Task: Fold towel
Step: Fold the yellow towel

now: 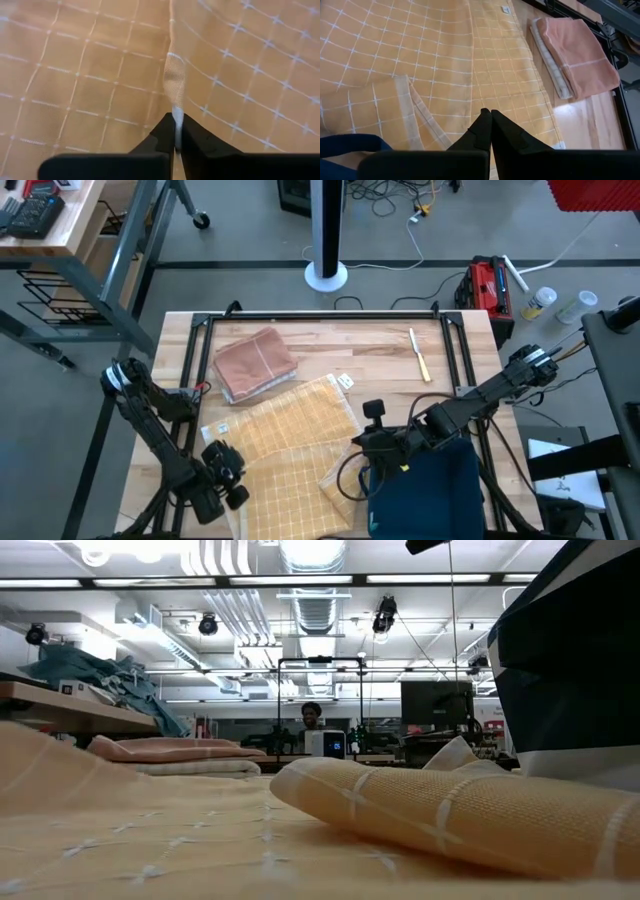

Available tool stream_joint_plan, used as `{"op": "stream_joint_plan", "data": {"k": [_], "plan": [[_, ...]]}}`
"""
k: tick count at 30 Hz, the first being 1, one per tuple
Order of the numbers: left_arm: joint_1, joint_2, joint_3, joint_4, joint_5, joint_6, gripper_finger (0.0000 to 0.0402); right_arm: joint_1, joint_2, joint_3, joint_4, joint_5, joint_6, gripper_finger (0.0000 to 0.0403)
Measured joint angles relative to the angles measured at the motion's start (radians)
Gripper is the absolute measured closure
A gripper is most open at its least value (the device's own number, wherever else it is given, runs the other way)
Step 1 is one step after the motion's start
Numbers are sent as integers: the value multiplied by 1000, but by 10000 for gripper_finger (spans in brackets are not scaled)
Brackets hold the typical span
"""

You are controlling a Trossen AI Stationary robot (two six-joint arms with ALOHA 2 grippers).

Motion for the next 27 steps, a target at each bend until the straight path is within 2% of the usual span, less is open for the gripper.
{"op": "stream_joint_plan", "data": {"k": [8,16,24,27], "plan": [[0,0,166,-235,0,-2,400,-3,0,0,70,3,6,400],[-1,7,356,-522,16,-113,400,-13,0,0,98,8,5,400],[-1,98,507,-824,48,-228,401,-19,0,0,171,5,55,400],[-2,106,494,-808,98,-233,401,-34,19,5,210,-1,64,401]]}}
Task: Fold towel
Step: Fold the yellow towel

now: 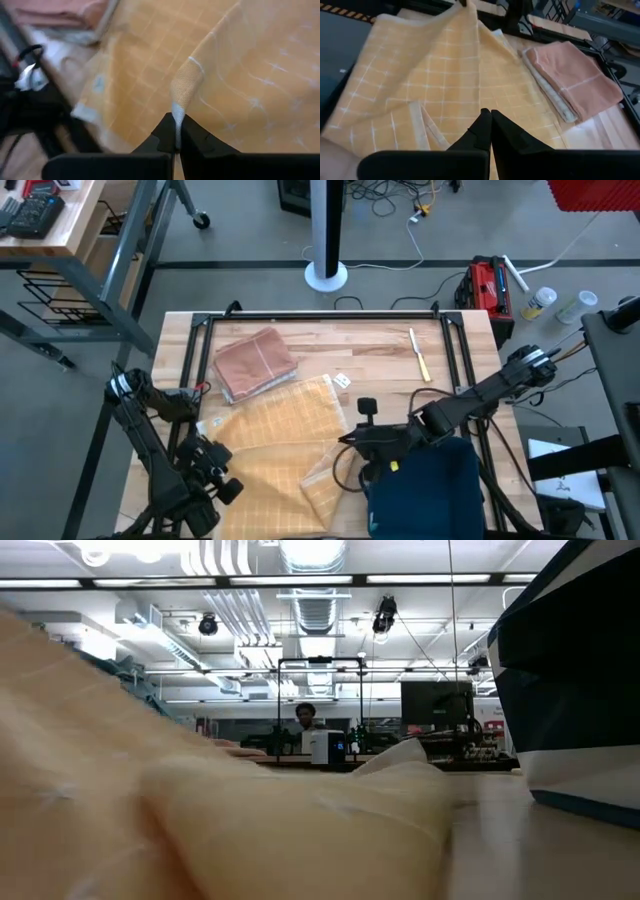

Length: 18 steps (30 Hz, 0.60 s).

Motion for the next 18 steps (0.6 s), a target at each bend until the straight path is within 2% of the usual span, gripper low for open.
{"op": "stream_joint_plan", "data": {"k": [3,8,13,18], "plan": [[-2,-3,-27,-7,26,-27,401,-24,46,20,2,-35,19,401],[-3,-4,-27,-10,33,-46,401,-75,164,68,-5,-172,70,401],[-17,0,54,13,37,-52,401,-104,291,124,-33,-167,81,399],[-41,43,168,10,8,-44,401,-127,355,186,-158,-157,116,383]]}}
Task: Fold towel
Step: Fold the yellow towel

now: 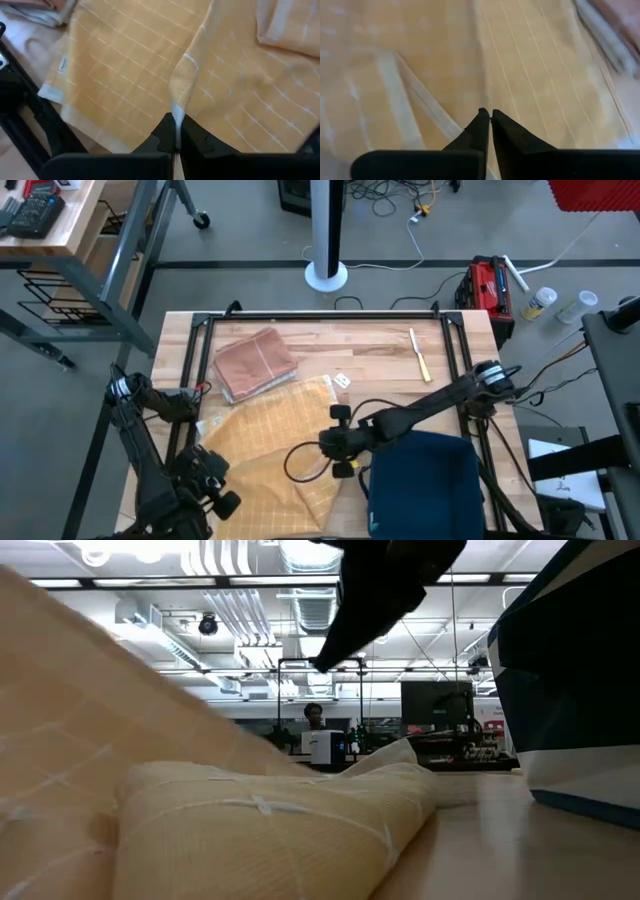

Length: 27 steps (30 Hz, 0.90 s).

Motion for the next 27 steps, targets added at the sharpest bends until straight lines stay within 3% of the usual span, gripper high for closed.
{"op": "stream_joint_plan", "data": {"k": [7,11,16,22,27], "plan": [[-25,58,122,-12,2,10,401,-21,10,53,-95,-41,14,327],[-24,62,131,-15,-1,7,401,-28,32,53,-91,-104,25,291],[-27,62,131,-15,0,5,401,-33,103,51,-66,-104,18,262],[-31,62,128,-15,0,4,401,-54,196,86,-15,-106,16,255],[-36,62,128,-15,0,3,401,-69,247,137,-13,-105,10,277]]}}
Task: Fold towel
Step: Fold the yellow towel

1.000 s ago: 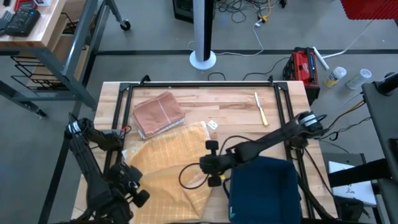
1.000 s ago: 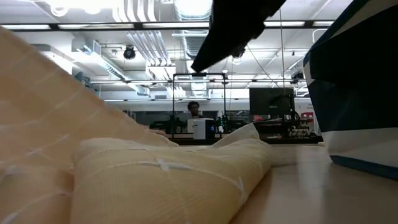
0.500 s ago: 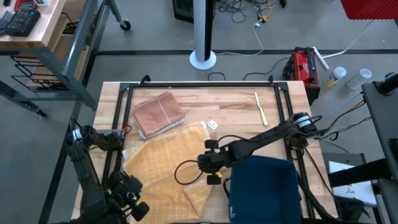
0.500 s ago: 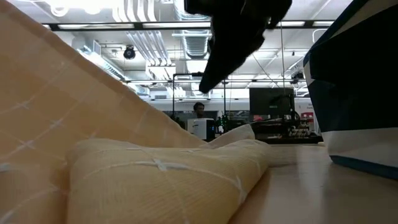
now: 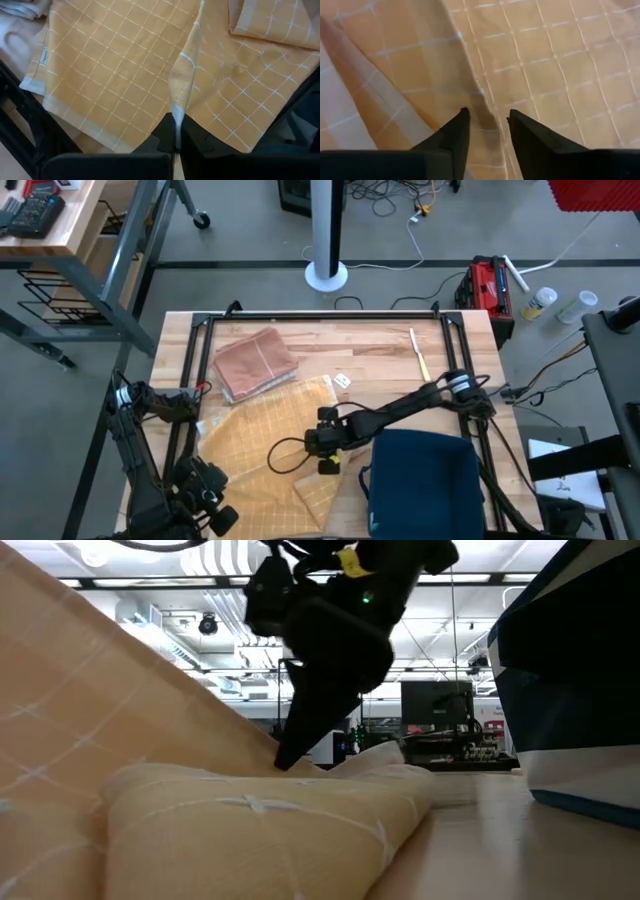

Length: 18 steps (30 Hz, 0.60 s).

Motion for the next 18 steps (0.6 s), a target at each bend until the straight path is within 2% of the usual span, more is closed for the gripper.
{"op": "stream_joint_plan", "data": {"k": [3,6,7,9,12,14,18], "plan": [[-4,0,-1,0,0,-2,401,-2,17,28,5,-1,-3,317],[-6,0,-2,0,7,-14,401,-2,26,48,4,0,-10,381],[-8,0,-2,0,7,-16,401,-3,27,54,6,0,-20,391],[-8,0,-5,1,14,-28,401,0,25,63,1,3,-25,395],[-8,0,-26,0,115,-90,401,5,6,89,-37,25,-29,401],[-8,0,-50,1,187,-116,401,10,-1,139,-95,78,-46,401],[-8,-2,-108,1,214,-86,401,17,-2,250,-214,177,-95,402]]}}
